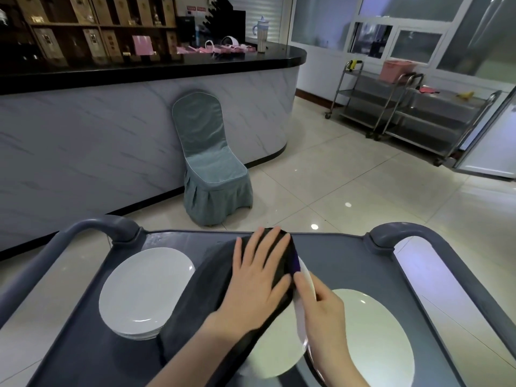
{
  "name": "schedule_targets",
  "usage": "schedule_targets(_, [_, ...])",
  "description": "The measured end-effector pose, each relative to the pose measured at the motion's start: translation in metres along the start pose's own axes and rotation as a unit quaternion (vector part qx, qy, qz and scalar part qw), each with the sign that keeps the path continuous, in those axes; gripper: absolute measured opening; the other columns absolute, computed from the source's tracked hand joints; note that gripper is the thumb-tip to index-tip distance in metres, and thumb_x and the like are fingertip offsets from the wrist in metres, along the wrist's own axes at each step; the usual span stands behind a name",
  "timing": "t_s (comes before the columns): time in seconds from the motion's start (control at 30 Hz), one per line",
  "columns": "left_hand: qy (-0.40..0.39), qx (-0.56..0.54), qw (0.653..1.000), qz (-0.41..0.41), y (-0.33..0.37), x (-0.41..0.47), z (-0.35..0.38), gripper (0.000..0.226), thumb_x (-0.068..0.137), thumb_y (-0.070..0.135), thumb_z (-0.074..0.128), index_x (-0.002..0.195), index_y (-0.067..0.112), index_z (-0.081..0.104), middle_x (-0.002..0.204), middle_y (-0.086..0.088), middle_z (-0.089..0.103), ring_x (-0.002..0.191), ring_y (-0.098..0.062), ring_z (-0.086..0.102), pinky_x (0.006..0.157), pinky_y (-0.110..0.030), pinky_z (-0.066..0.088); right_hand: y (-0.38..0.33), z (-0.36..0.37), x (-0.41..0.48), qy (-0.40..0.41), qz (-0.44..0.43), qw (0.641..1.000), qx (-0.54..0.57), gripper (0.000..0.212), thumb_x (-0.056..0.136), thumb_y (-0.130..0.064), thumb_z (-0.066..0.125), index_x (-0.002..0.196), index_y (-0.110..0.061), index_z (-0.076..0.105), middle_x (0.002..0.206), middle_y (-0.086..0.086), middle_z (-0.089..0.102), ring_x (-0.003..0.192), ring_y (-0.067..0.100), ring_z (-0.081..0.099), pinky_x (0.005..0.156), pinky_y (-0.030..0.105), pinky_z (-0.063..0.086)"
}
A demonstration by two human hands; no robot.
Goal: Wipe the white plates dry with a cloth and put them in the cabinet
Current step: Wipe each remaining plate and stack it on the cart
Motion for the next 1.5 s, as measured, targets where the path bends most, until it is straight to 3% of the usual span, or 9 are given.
schedule_targets(0.07, [0.023,-0.028,0.999,-0.001,-0.009,0.005,-0.012,0.051,0.092,0.048,0.039,0.139,0.028,0.042,0.140,0.005,0.045,0.133,-0.018,0.039,0.112,-0.038,0.023,-0.010,0.003,0.000,-0.046,-0.029,0.996,-0.067,0.020,0.091,-0.012,0.068,0.096,-0.027,0.080,0.085,-0.010,0.078,0.076,-0.005,0.068,0.062,0.008,0.048])
schedule_targets(0.13, [0.030,-0.053,0.998,-0.006,-0.016,0.011,-0.021,0.039,0.090,0.052,0.045,0.117,0.025,0.054,0.111,0.008,0.052,0.106,-0.015,0.049,0.091,-0.029,0.031,-0.019,0.005,0.003,-0.082,-0.060,0.985,-0.142,0.027,0.090,-0.014,0.070,0.091,-0.040,0.077,0.083,-0.016,0.076,0.076,-0.008,0.066,0.064,0.007,0.047])
schedule_targets(0.33, [-0.009,-0.154,0.988,0.010,-0.016,0.005,-0.033,0.026,0.093,0.050,0.056,0.087,0.028,0.043,0.082,0.012,0.055,0.078,-0.008,0.051,0.070,-0.029,0.043,-0.040,0.014,0.015,-0.222,-0.140,0.916,-0.303,0.034,0.089,-0.017,0.073,0.106,-0.046,0.071,0.102,-0.032,0.072,0.100,-0.009,0.065,0.084,0.009,0.045])
schedule_targets(0.53, [-0.027,-0.330,0.938,-0.101,-0.036,-0.011,-0.017,0.014,0.096,0.032,0.060,0.085,0.024,0.058,0.076,0.007,0.066,0.074,-0.005,0.060,0.069,-0.020,0.045,-0.045,0.004,0.030,-0.240,-0.115,0.904,-0.334,0.022,0.089,-0.019,0.073,0.100,-0.038,0.078,0.097,-0.025,0.075,0.094,-0.007,0.067,0.079,0.009,0.045])
schedule_targets(0.73, [0.066,-0.402,0.856,-0.319,-0.077,-0.058,0.019,0.019,0.097,0.025,0.057,0.082,0.014,0.059,0.077,0.003,0.065,0.072,-0.011,0.058,0.062,-0.013,0.044,-0.043,-0.035,0.039,-0.083,-0.050,0.982,-0.162,0.023,0.090,-0.016,0.069,0.092,-0.037,0.079,0.094,-0.011,0.077,0.085,0.006,0.072,0.069,0.017,0.054])
schedule_targets(0.87, [0.070,-0.380,0.889,-0.247,-0.072,-0.033,-0.009,0.014,0.093,0.018,0.059,0.087,0.030,0.062,0.086,0.027,0.068,0.083,0.008,0.061,0.069,-0.004,0.042,-0.036,-0.023,0.033,-0.115,-0.055,0.975,-0.180,0.026,0.091,-0.015,0.069,0.093,-0.040,0.078,0.098,-0.016,0.077,0.090,0.001,0.071,0.072,0.013,0.052])
schedule_targets(1.03, [-0.034,-0.299,0.942,-0.151,-0.052,-0.012,-0.018,0.016,0.089,0.025,0.069,0.081,0.032,0.057,0.073,0.016,0.065,0.075,0.003,0.060,0.066,-0.010,0.043,-0.038,0.007,0.026,-0.216,-0.114,0.928,-0.282,0.020,0.093,-0.015,0.068,0.101,-0.030,0.078,0.100,-0.023,0.075,0.096,-0.004,0.067,0.079,0.008,0.047])
schedule_targets(1.3, [0.113,-0.421,0.824,-0.362,-0.073,-0.053,0.014,0.016,0.097,0.028,0.055,0.085,0.024,0.064,0.080,0.013,0.069,0.081,-0.006,0.063,0.064,-0.014,0.044,-0.049,-0.033,0.041,-0.046,-0.070,0.989,-0.122,0.023,0.091,-0.018,0.069,0.092,-0.039,0.078,0.095,-0.013,0.077,0.084,0.003,0.072,0.065,0.014,0.052])
schedule_targets(1.5, [0.046,-0.327,0.913,-0.238,-0.074,-0.014,-0.012,0.013,0.090,0.031,0.064,0.077,0.031,0.062,0.073,0.015,0.068,0.075,0.008,0.059,0.063,-0.006,0.040,-0.037,-0.018,0.034,-0.116,-0.056,0.977,-0.169,0.028,0.092,-0.014,0.067,0.088,-0.040,0.078,0.092,-0.016,0.077,0.083,-0.002,0.070,0.066,0.008,0.049])
Point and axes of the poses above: each hand's wrist, its own x-axis towards the middle knuckle, its own z-axis out of the palm, y = z × x, the point moved 8 cm from there along x, towards the middle knuckle
